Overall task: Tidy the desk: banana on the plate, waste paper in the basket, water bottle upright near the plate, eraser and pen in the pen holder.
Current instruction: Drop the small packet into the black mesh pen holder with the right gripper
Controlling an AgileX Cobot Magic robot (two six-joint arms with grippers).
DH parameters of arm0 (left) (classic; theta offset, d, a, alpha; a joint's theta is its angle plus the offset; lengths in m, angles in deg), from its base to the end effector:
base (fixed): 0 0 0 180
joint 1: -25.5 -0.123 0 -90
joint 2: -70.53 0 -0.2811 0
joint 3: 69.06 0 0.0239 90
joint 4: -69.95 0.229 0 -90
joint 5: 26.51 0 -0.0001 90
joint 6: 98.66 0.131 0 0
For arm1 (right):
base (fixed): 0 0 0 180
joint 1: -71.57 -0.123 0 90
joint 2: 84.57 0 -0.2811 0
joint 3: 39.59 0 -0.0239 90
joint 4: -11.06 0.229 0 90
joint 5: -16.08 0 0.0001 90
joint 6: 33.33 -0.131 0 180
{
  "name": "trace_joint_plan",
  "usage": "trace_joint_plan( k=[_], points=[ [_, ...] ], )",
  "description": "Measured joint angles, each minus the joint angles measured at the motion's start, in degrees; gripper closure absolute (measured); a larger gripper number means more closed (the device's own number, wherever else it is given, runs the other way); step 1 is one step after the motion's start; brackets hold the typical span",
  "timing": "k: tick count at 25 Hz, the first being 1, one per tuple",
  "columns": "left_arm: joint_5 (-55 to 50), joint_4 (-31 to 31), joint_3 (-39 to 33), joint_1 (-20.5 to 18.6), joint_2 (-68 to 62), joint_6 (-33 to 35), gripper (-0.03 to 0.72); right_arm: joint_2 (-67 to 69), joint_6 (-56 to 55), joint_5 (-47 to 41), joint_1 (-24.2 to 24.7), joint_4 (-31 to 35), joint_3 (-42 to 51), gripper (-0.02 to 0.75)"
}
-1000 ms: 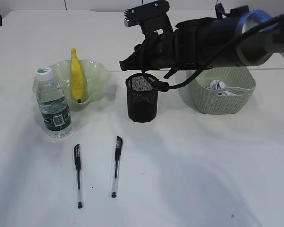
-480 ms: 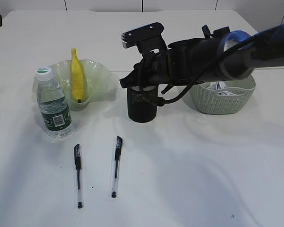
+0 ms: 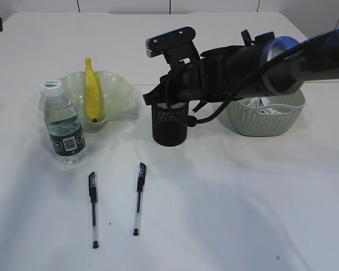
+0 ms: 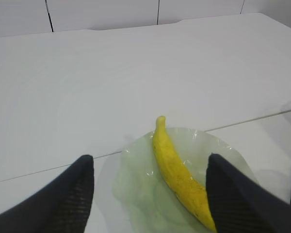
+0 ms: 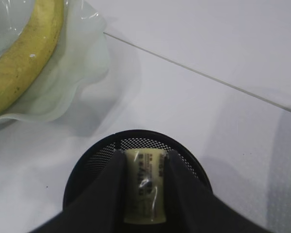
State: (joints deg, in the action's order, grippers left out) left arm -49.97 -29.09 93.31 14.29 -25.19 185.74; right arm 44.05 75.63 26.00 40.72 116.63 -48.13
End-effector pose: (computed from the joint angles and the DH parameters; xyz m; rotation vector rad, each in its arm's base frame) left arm 0.3644 0.0196 0.2938 0.1618 1.8798 -0.1976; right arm 0.4354 0.2349 0.1786 -0.5310 2.0686 0.1054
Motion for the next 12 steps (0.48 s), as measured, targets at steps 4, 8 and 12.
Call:
trace_joint_plan(
  k=[4,8,12],
  points=[
    [0.0,0.0,0.0,0.0,0.0,0.0,0.183,0.0,0.0,0.0,0.0,0.0,0.0,0.552],
    [0.0,0.0,0.0,0.0,0.0,0.0,0.183,0.0,0.6,0.0,0.0,0.0,0.0,0.534],
    [0.0,0.0,0.0,0.0,0.0,0.0,0.183,0.0,1.3,0.0,0.0,-1.3,0.0,0.532]
  ],
)
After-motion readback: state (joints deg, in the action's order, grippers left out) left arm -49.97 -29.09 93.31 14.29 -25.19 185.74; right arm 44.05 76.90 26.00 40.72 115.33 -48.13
